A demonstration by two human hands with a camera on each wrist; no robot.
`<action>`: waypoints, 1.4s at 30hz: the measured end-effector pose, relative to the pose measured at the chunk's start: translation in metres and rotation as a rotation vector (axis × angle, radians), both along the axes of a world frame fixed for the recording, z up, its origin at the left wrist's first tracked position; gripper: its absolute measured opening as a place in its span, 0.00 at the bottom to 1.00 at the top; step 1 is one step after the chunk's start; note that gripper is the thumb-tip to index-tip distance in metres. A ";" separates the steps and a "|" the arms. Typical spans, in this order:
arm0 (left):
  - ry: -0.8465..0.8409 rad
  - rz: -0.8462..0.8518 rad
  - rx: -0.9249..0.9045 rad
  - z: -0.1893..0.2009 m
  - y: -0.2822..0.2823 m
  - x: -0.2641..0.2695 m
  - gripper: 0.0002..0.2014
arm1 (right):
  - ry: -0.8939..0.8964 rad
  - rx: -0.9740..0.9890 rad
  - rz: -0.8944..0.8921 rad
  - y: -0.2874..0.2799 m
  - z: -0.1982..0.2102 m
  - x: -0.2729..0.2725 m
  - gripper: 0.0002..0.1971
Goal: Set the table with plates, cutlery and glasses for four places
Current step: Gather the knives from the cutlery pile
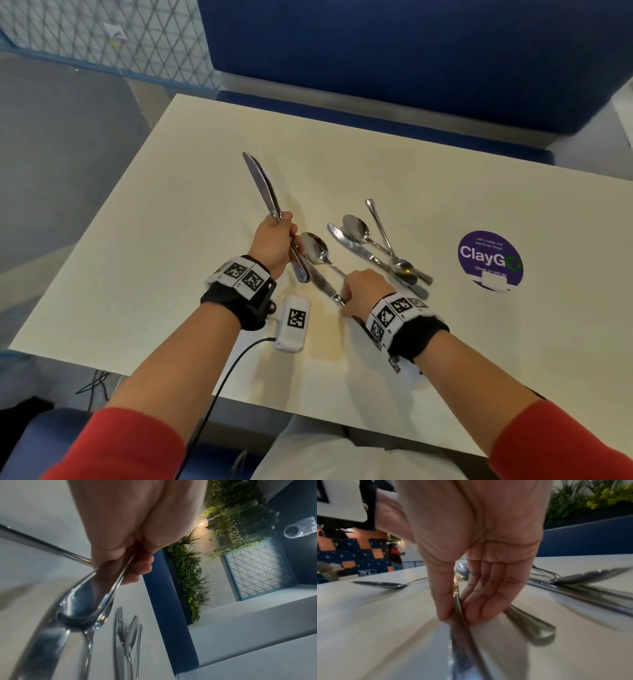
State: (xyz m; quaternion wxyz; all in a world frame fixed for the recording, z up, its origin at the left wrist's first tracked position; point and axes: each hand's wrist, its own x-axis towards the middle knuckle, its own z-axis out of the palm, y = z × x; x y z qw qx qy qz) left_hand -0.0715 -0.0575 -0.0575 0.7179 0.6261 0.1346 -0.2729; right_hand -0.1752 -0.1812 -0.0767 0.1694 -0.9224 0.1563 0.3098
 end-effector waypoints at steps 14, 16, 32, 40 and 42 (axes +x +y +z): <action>-0.042 0.089 -0.002 0.007 0.025 -0.004 0.07 | -0.228 0.243 -0.059 -0.009 0.026 0.001 0.11; -0.048 0.072 0.012 0.007 0.026 -0.005 0.07 | -0.382 0.300 -0.083 -0.012 0.037 0.016 0.12; 0.037 -0.173 0.029 -0.003 -0.024 -0.027 0.32 | -0.457 0.390 -0.311 0.010 0.033 0.058 0.11; 0.014 -0.132 0.100 -0.017 -0.025 -0.017 0.20 | -0.347 0.262 -0.467 -0.040 0.025 0.038 0.13; 0.007 -0.122 0.073 -0.017 -0.027 -0.014 0.16 | -0.194 0.006 -0.308 -0.045 0.015 0.029 0.12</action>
